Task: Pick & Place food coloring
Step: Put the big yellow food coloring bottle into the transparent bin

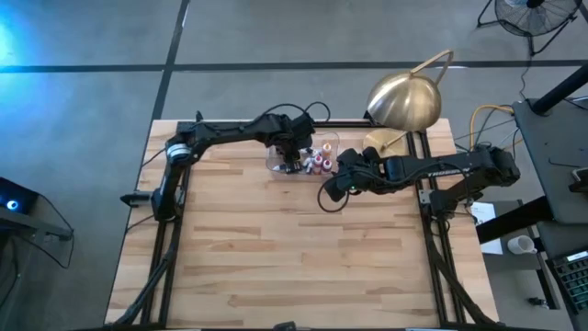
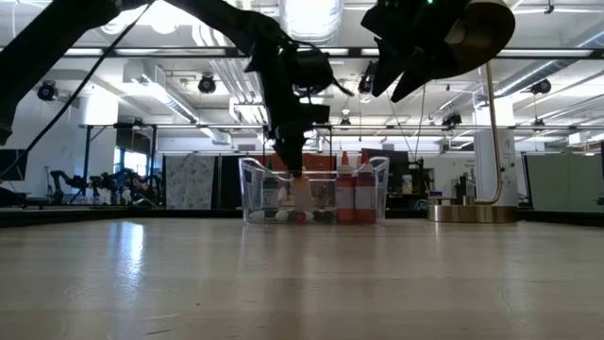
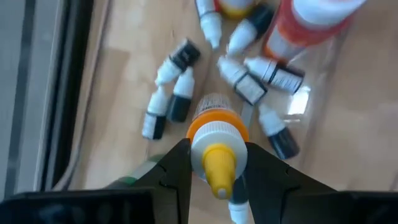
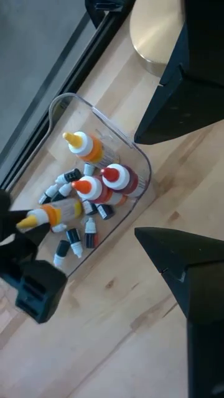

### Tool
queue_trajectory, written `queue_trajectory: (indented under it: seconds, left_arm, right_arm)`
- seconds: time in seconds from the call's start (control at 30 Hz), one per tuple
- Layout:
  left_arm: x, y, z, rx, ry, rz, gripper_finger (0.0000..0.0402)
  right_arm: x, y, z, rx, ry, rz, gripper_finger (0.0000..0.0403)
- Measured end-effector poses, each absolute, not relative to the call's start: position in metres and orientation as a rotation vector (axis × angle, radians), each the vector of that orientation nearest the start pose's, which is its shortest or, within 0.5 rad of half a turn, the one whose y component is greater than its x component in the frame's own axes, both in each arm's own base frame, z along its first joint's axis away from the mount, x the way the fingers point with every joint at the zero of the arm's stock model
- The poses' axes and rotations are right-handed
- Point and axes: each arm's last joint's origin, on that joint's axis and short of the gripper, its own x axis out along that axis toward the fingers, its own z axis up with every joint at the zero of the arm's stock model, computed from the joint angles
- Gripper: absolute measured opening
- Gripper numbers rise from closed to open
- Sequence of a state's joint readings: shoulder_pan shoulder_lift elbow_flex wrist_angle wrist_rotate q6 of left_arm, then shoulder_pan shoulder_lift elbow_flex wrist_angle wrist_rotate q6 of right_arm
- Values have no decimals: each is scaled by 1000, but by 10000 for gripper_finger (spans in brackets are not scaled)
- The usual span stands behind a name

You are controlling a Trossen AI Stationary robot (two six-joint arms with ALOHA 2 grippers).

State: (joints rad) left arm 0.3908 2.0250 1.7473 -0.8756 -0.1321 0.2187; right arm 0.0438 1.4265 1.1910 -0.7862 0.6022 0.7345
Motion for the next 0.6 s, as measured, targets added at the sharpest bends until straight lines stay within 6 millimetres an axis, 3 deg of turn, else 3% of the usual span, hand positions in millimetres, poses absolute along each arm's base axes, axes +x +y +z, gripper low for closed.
queue_trajectory:
  seconds: [0.17,0.3,0.6]
  left_arm:
    - [395,167,237,45,1229,342,92]
    - [395,166,236,50,1233,345,115]
    - [401,165,252,97,1192,366,152]
  right_arm:
    - [282,-2,287,328,734,-822,224]
    - [282,-1,287,326,736,-817,224]
    - [281,-1,281,342,745,-828,224]
